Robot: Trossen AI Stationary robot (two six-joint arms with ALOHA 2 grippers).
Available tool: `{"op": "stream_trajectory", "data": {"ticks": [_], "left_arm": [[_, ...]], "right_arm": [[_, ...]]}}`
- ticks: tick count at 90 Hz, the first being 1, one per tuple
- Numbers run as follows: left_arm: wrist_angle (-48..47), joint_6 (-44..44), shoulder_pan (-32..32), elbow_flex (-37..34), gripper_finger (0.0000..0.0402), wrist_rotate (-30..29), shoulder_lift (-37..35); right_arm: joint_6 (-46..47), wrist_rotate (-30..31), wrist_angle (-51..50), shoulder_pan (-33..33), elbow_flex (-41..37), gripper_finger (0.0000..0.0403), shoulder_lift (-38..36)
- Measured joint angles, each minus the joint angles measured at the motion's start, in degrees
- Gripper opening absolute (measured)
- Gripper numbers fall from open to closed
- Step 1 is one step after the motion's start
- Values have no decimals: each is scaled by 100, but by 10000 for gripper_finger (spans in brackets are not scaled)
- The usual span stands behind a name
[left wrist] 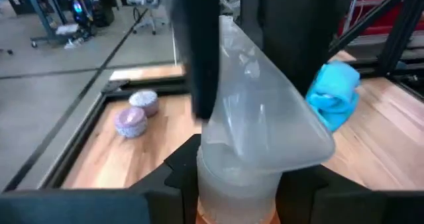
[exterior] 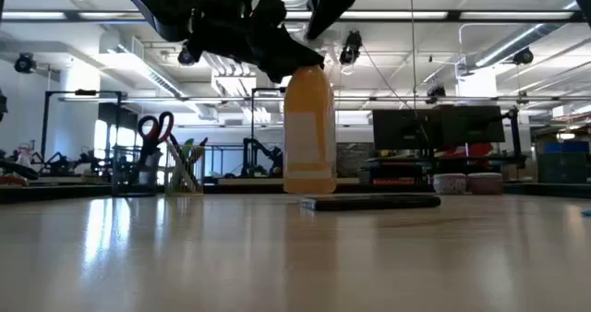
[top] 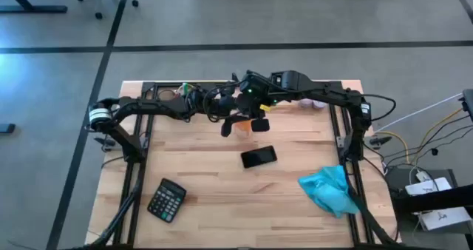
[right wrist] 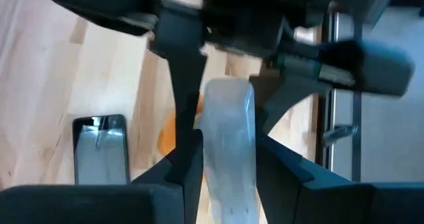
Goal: Apply microfiber cloth
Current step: Spray the cellphone with the orange spray bottle
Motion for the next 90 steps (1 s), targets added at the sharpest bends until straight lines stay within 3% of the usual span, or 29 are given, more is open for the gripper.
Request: {"op": "stream_trajectory", "data": {"ticks": [32, 43, 56, 67, 90], "left_arm": [[-599, -75, -367, -286, 116, -104, -443], [-849, -126, -603, -679, 116, -419, -1005], [-890, -103, -920, -1405, 119, -907, -1886], [-581, -371, -1252, -2098, 123, -1358, -2568], [604, -868, -2018, -3219, 126, -1375, -3092]], "right_arm": [[709, -68, -525, 277, 44, 186, -664], [1332, -118, -1149, 514, -159, 189, -791], [2243, -54, -1238, 866, -934, 180, -844], [2732, -89, -688, 1267, -1870, 169, -867], [3872, -92, 1512, 1813, -3672, 131, -839]]}}
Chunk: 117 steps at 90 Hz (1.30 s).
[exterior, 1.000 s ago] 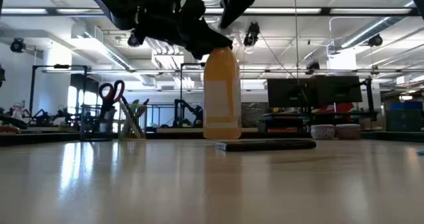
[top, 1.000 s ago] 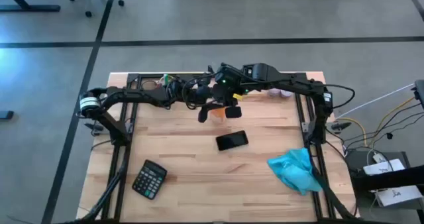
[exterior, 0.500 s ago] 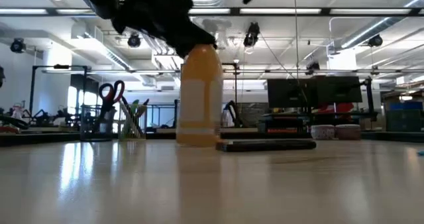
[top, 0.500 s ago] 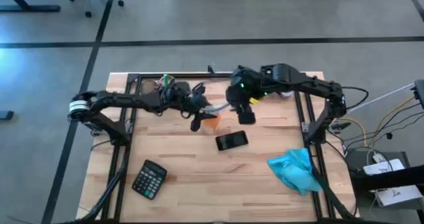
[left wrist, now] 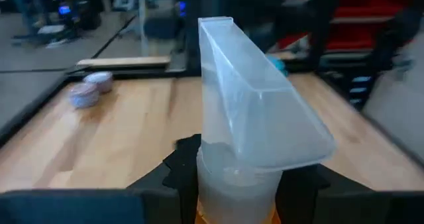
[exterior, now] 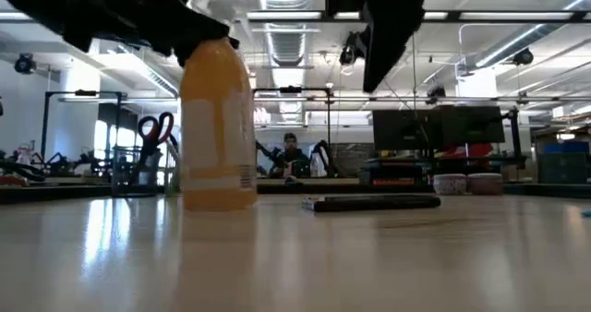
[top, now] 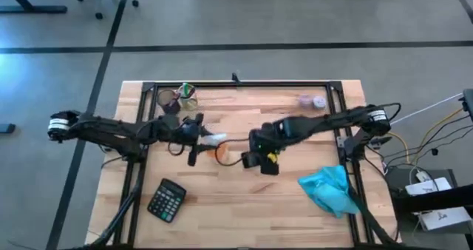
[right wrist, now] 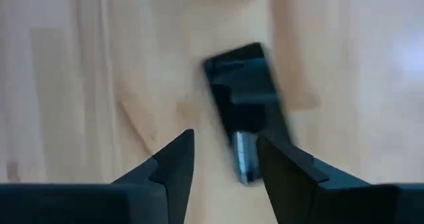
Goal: Apply microfiber cloth
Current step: Spray the cellphone with the orange spray bottle
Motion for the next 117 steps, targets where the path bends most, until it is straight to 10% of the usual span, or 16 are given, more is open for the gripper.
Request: {"op": "stream_trajectory", "data": {"ticks": [54, 117], "left_arm": [[12, -624, -932, 8, 128, 31, 127], [415, -748, -959, 213, 128, 31, 869]], "right_arm": [[1157, 130, 1223, 335, -2248, 32, 4], [-512, 294, 3308, -259, -2648, 0, 121]]}}
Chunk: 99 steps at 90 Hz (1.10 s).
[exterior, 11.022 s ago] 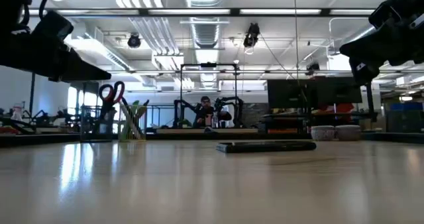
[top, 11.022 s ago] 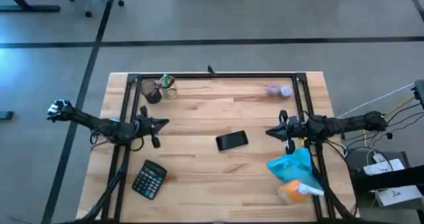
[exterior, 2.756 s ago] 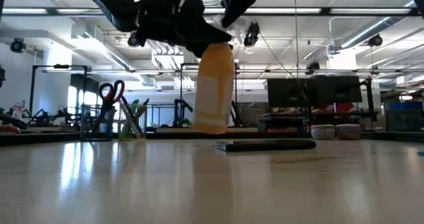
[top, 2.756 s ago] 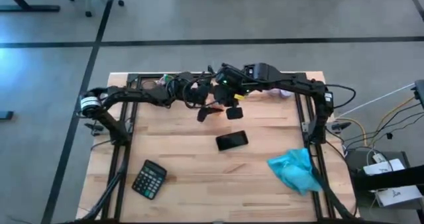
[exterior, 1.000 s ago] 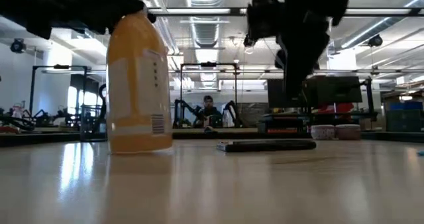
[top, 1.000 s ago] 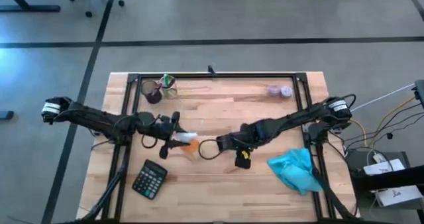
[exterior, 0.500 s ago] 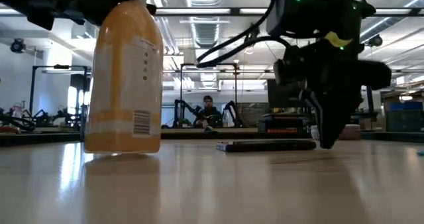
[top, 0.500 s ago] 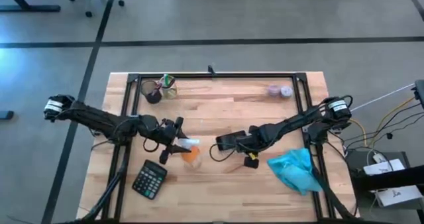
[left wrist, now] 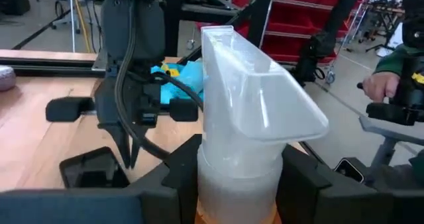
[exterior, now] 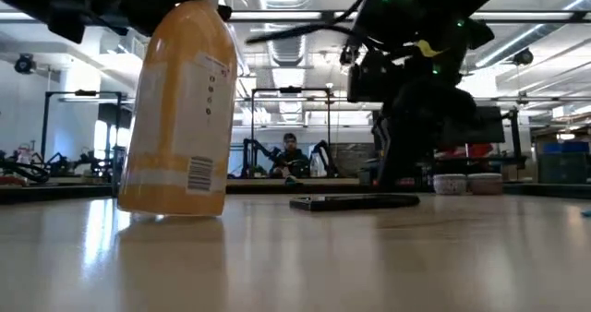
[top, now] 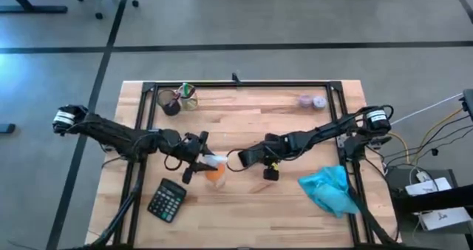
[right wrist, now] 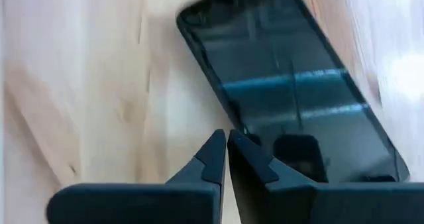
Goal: Apply microfiber cloth
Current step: Spray the cellphone with the orange spray bottle
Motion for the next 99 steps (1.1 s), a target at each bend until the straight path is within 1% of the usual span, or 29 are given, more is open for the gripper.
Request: {"op": "stream_trajectory", "data": {"ticks": [14, 29, 42, 48, 56, 62, 75, 88, 99], "left_arm": [[-9, 4, 0, -3, 129, -4, -7], [9, -13, 2, -5, 136, -38, -7], [64, -98, -2, -14, 143, -349, -4], [74, -109, -2, -16, 144, -413, -4], [109, -99, -2, -16, 142, -421, -2], [135, -95, -2, -18, 139, -443, -2], [139, -181, 2, -18, 140, -482, -1], [173, -205, 2, -18, 156, -479, 0], [313, -220, 2, -32, 176, -474, 7]], "right_arm": [[-92, -14, 14, 2, -11, 0, 247], [-339, 244, 74, -55, -5, 0, 335], [-565, 316, 170, -141, 3, 0, 342], [-787, 419, 379, -185, -3, 0, 358], [-1108, 790, 600, -259, -3, 0, 377], [-1253, 944, 562, -308, -3, 0, 377], [-1444, 911, 471, -385, 5, 0, 370], [-1431, 1014, 28, -390, 111, 0, 347], [-1303, 1090, -529, -301, 323, 0, 132]]}}
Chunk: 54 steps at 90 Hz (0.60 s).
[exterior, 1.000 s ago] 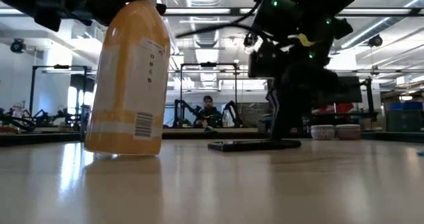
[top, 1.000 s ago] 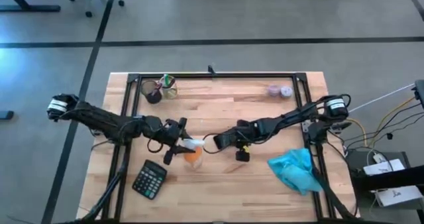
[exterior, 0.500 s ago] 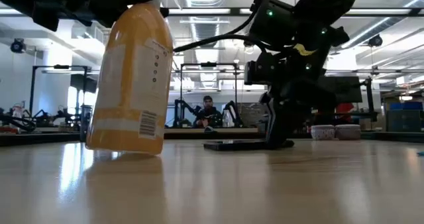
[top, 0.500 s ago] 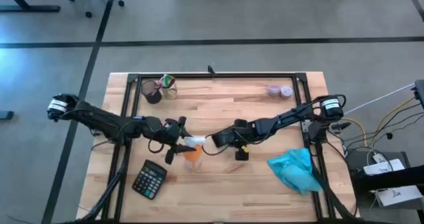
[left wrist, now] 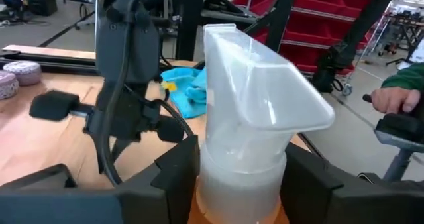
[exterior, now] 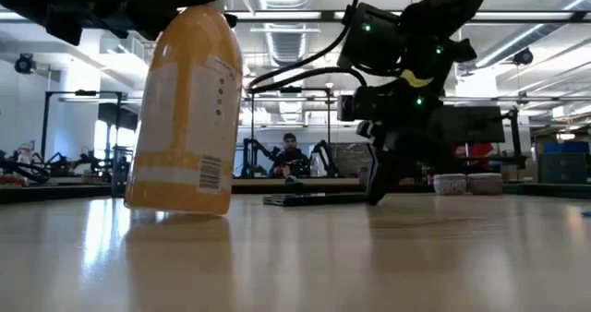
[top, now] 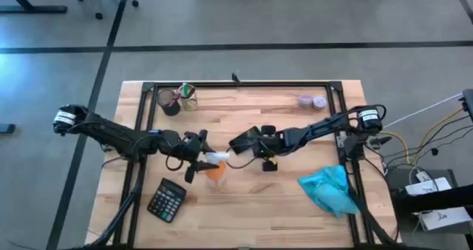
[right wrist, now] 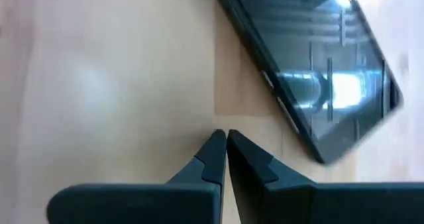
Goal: Apply microfiber cloth
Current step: Spray the cellphone with the orange spray bottle
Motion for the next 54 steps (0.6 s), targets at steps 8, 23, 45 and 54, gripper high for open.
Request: {"op": "stream_trajectory", "data": {"ticks": [8, 23, 45, 54], "left_arm": [[156, -36, 0, -2, 191, 2, 0], [153, -29, -15, -1, 215, 146, -36], [-694, 325, -13, 94, 233, 726, -557], [-1293, 518, -15, 313, 240, 1032, -864]], "right_arm": [[120, 197, -285, 168, 111, 0, -242], [670, 318, -307, 550, 117, 0, -634], [1537, 398, -80, 1114, 102, 0, -826], [1772, 443, 100, 1296, 110, 0, -819]]}}
